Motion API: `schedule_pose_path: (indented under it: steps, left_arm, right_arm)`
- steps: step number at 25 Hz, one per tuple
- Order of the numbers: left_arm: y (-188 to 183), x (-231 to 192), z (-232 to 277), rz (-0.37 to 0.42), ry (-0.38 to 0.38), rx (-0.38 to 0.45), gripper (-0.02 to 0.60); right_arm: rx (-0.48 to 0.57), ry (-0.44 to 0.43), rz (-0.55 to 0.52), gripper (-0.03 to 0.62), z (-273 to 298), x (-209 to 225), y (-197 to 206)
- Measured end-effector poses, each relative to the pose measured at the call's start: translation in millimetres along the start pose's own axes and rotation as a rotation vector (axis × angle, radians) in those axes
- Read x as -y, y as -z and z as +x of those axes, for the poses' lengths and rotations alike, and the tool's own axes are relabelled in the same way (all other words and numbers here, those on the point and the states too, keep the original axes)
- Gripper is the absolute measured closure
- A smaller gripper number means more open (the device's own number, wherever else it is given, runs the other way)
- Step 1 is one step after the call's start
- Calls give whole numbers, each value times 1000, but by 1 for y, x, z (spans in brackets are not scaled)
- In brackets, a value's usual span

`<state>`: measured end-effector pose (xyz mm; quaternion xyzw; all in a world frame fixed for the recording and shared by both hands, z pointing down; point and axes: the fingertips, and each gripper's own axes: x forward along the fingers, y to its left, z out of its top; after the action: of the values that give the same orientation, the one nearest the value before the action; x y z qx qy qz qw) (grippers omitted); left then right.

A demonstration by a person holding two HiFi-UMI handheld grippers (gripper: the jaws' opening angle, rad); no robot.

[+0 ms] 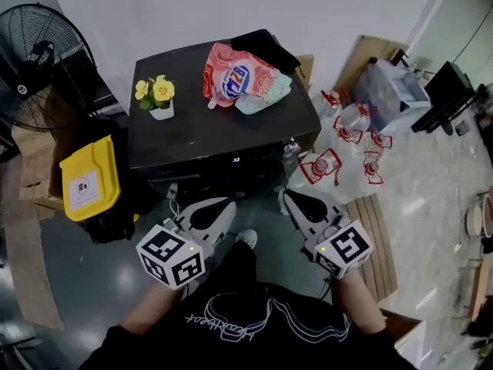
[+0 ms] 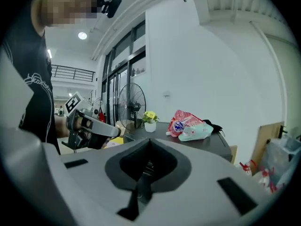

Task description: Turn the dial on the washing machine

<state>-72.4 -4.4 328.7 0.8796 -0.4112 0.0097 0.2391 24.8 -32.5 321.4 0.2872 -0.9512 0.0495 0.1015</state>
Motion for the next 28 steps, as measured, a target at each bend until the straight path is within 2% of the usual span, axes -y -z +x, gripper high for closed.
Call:
schedule_pose_path:
  steps: [4,8,12,15,28]
  left_arm:
    - [-7,20,-7,42,32,7,577]
    - [-7,31,-12,34,51,11,577]
    - [-16,45,-20,44,68,32,577]
    - [-23,52,-23,52,77,45,577]
    - [-18,46,-25,24,67,53,577]
  right_arm:
    - [0,-17,52,589,-16,-8,-5]
    - [25,-29,42,589,-26,-21,-12]
    - [84,-37,95,589,-36,-26,-24]
    - [102,-37,88,591,-41,-30,-32]
    - [87,-23,81,591,-43,-35,-26]
